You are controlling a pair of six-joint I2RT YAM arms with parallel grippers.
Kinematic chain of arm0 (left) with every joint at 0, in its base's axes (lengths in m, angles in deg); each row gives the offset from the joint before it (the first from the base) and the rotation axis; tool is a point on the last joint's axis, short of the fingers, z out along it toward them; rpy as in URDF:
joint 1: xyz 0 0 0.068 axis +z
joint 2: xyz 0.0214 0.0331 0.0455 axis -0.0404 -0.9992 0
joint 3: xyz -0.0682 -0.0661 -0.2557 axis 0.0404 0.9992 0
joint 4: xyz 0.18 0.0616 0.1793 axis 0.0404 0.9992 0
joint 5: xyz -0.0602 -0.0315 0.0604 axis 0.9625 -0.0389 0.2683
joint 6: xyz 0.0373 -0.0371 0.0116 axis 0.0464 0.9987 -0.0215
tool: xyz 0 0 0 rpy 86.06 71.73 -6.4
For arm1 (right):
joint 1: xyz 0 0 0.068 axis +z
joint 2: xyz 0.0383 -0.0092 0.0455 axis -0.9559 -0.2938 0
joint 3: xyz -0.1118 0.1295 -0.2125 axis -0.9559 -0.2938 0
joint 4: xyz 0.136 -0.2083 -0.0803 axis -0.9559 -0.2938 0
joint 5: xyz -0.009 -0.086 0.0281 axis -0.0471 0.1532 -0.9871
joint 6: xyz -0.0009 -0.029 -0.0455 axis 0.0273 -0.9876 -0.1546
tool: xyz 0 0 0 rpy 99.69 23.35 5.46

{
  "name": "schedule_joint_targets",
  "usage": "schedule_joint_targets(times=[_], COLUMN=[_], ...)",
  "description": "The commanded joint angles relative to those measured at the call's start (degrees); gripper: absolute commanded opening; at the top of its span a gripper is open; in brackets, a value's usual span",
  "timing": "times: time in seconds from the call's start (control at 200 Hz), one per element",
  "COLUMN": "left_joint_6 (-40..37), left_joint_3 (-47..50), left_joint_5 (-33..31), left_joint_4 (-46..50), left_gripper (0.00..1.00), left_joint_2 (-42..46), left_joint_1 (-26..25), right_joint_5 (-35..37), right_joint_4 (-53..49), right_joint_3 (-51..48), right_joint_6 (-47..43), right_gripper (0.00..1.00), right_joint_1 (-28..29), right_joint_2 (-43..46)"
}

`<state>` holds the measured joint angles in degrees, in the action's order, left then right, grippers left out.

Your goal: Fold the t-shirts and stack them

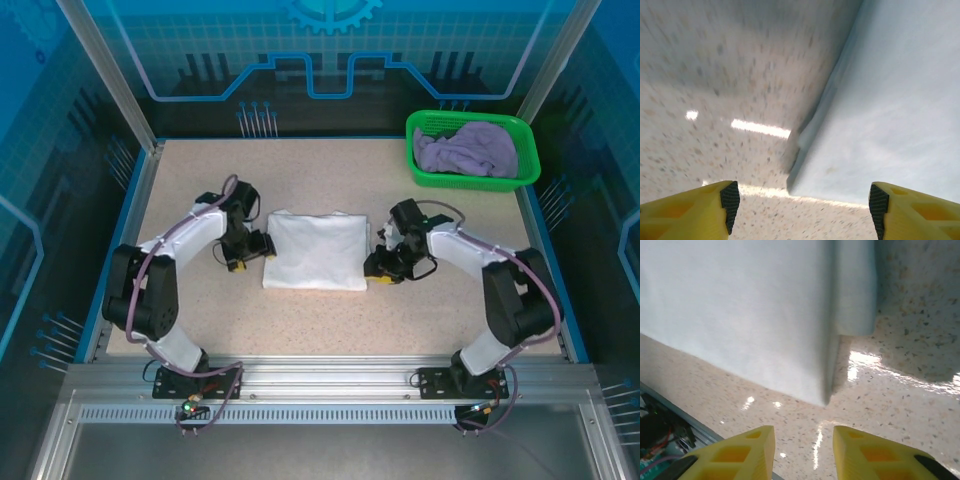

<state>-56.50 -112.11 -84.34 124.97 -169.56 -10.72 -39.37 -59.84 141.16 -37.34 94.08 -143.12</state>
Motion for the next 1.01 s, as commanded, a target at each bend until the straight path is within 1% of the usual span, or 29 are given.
schedule_joint_targets(times=[0.0,0.05,0.1,0.2,0.295,0.4,0.48,0.56,0.65,0.695,0.755,0.815,0.85,0.92,1.0], left_joint_6=[-2.8,-3.0,-4.4,-6.5,-9.3,-11.2,-11.2,-10.3,-8.2,-7.6,-8.4,-10.4,-11.8,-14.0,-16.6], left_joint_3=[-3.3,-5.3,-6.8,-8.7,-10.8,-14.6,-16.5,-16.3,-19.3,-21.7,-24.5,-27.9,-30.3,-35.0,-38.9], left_joint_5=[-0.9,-0.9,1.9,7.5,7.1,6.1,3.3,-0.2,-6.9,-8.4,-9.9,-13.2,-15.0,-19.0,-20.5], left_joint_4=[-0.7,-0.4,-1.6,-5.7,-9.6,-9.7,-8.9,-10.4,-8.9,-7.8,-7.7,-7.3,-6.5,-4.8,-4.7], left_gripper=[0.73,0.75,0.74,0.65,0.59,0.50,0.43,0.36,0.23,0.18,0.16,0.11,0.09,0.09,0.09], left_joint_2=[0.3,-1.8,-4.4,-10.2,-14.8,-21.1,-24.6,-25.9,-28.2,-29.6,-30.8,-32.4,-33.5,-35.6,-37.2], left_joint_1=[0.6,0.7,0.7,0.6,0.1,0.0,0.0,0.0,0.7,1.9,3.7,5.5,6.7,9.0,12.3], right_joint_5=[4.3,5.7,6.8,7.9,6.8,6.1,6.0,5.8,5.9,5.9,5.9,5.9,5.8,5.6,5.3], right_joint_4=[0.7,1.2,1.2,1.8,1.9,1.4,0.8,0.1,-1.1,-1.9,-3.1,-4.3,-4.9,-6.0,-7.4], right_joint_3=[-0.2,-0.3,-0.2,-0.8,-1.2,-1.7,-2.3,-2.8,-3.2,-3.3,-3.1,-3.0,-2.8,-2.4,-1.4], right_joint_6=[2.4,3.2,3.7,4.2,4.2,4.1,3.9,3.9,4.1,4.2,4.2,4.4,4.6,5.0,5.6], right_gripper=[0.42,0.43,0.44,0.46,0.46,0.46,0.46,0.47,0.47,0.47,0.47,0.47,0.47,0.47,0.47], right_joint_1=[-0.9,-1.1,-1.4,-1.9,-2.3,-2.3,-2.4,-2.4,-2.6,-2.8,-3.1,-3.5,-3.8,-4.3,-4.6], right_joint_2=[5.9,7.7,8.8,10.4,10.1,10.3,11.0,12.2,13.6,14.4,15.3,16.0,16.3,16.6,15.9])
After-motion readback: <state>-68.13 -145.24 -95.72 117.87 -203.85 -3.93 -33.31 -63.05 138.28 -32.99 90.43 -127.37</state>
